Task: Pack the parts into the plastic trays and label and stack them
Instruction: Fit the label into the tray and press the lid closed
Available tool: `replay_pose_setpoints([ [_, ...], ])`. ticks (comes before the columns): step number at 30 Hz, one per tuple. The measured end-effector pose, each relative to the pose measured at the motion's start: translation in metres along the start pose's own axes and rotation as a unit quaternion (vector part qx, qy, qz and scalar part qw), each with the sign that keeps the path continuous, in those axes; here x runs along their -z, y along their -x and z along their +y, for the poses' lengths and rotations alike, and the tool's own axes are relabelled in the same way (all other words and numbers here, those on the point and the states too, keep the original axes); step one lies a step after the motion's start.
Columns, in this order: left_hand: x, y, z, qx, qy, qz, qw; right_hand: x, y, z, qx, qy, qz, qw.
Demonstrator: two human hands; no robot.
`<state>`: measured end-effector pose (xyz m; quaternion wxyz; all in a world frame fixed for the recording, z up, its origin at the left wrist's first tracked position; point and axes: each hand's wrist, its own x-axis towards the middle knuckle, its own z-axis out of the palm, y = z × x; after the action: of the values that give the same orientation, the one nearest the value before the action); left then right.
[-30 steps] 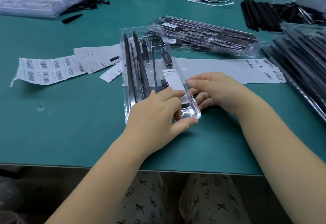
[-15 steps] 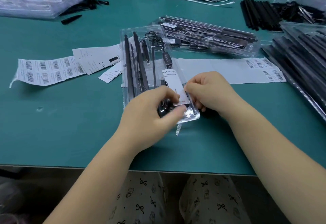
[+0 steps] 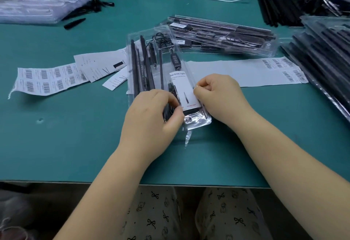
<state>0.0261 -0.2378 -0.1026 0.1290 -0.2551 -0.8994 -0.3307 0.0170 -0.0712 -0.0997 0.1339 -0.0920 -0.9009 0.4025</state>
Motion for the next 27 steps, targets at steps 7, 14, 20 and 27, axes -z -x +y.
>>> replay_pose_setpoints([
  [7,0.018,-0.017,-0.003,0.077,0.13,0.024,0.988,0.01,-0.004,0.004,-0.018,-0.1,0.013,0.995],
  [14,0.028,-0.055,-0.019,0.307,0.171,0.164,0.922,0.023,-0.006,0.004,-0.011,-0.189,0.019,0.982],
  [20,0.031,-0.064,-0.029,0.349,0.576,-0.028,0.739,0.031,-0.008,0.005,0.032,-0.241,0.008,0.97],
  [27,0.02,-0.059,-0.038,0.324,0.608,-0.021,0.724,0.03,-0.011,0.004,-0.046,-0.304,-0.051,0.95],
])
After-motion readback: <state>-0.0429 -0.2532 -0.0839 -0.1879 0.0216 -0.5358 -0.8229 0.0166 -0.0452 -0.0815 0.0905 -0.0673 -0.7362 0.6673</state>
